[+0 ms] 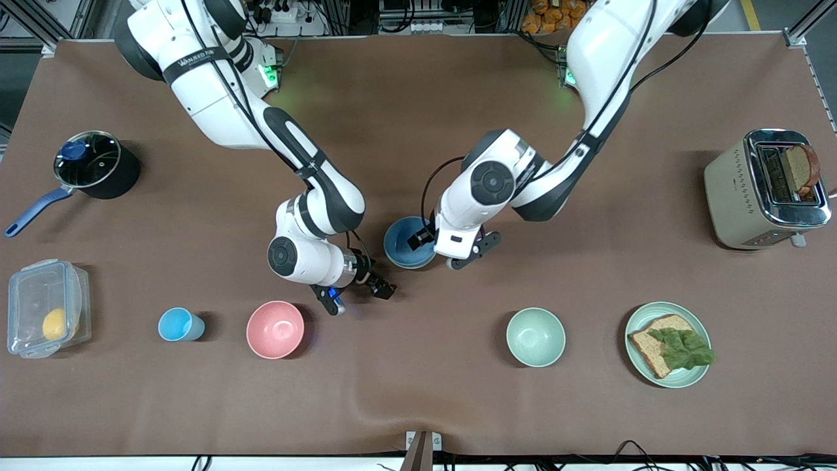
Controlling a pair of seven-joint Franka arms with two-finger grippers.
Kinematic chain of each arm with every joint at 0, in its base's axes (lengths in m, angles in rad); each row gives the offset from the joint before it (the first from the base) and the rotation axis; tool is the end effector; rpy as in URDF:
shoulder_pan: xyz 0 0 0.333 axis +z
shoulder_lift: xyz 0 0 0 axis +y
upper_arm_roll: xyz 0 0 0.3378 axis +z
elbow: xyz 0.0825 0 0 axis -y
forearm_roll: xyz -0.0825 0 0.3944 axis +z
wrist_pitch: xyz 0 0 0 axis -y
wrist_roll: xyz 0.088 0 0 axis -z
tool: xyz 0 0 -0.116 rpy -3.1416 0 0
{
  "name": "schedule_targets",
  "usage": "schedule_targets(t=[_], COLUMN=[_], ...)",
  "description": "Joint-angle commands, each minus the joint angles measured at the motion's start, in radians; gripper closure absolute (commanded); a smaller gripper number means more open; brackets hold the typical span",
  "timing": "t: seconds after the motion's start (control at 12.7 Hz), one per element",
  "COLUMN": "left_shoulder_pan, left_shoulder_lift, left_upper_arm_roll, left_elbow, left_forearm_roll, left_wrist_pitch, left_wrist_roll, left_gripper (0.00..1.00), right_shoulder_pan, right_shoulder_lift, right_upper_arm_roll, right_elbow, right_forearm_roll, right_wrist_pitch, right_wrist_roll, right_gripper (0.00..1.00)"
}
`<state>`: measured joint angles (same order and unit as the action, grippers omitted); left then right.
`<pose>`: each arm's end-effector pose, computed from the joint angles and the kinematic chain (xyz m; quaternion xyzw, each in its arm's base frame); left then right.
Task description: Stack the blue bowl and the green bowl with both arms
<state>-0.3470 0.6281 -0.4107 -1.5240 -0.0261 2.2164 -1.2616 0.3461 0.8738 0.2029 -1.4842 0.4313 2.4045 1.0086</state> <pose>0.5687 -0.4675 0.3304 0.9457 0.2941 -0.0776 0.1147 0.6469 0.3703 0.1650 -0.8873 0.4030 0.1397 0.1752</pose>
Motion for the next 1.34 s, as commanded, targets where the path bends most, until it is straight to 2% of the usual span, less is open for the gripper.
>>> schedule_targets(t=[0.0,0.24,0.39,0.63,0.79,1.02,1.18,1.26], left_shoulder_pan=[0.058,0.135,0.189,0.33,0.423,0.537,0.611,0.611], left_shoulder_lift=[-0.157,-0.267,-0.338,-0.444,-0.481,-0.51,-0.536,-0.553], left_upper_arm_roll=[0.009,0.007,0.004,-0.005,-0.005,-0.014,-0.013,0.012], left_elbow=[-0.031,-0.039,-0.045,-0.054,-0.054,-0.051,-0.05,-0.051], left_forearm_roll=[0.06,0.173,0.274,0.253,0.206,0.16,0.127,0.126], left_wrist_pitch=[-0.122,-0.283,-0.4,-0.484,-0.514,-0.527,-0.532,-0.541], left_wrist_roll=[-0.032,0.014,0.115,0.353,0.509,0.713,0.879,0.966], left_gripper=[0.0,0.0,0.0,0.0,0.0,0.0,0.0,0.0], right_shoulder_pan=[-0.013,-0.039,-0.068,-0.133,-0.144,-0.179,-0.182,-0.19], right_shoulder_lift=[-0.006,-0.03,-0.044,-0.088,-0.128,-0.228,-0.315,-0.349], right_upper_arm_roll=[0.001,0.001,0.003,0.004,-0.008,-0.011,-0.014,-0.014], right_elbow=[-0.002,-0.001,0.007,0.013,0.012,0.01,0.001,0.002], right_forearm_roll=[0.007,0.004,0.003,0.003,-0.02,-0.182,-0.212,-0.247], right_wrist_pitch=[-0.001,-0.011,-0.057,-0.169,-0.226,-0.391,-0.476,-0.529], right_wrist_roll=[-0.01,-0.018,-0.019,-0.111,-0.151,-0.178,-0.247,-0.284], right_gripper=[0.0,0.0,0.0,0.0,0.0,0.0,0.0,0.0])
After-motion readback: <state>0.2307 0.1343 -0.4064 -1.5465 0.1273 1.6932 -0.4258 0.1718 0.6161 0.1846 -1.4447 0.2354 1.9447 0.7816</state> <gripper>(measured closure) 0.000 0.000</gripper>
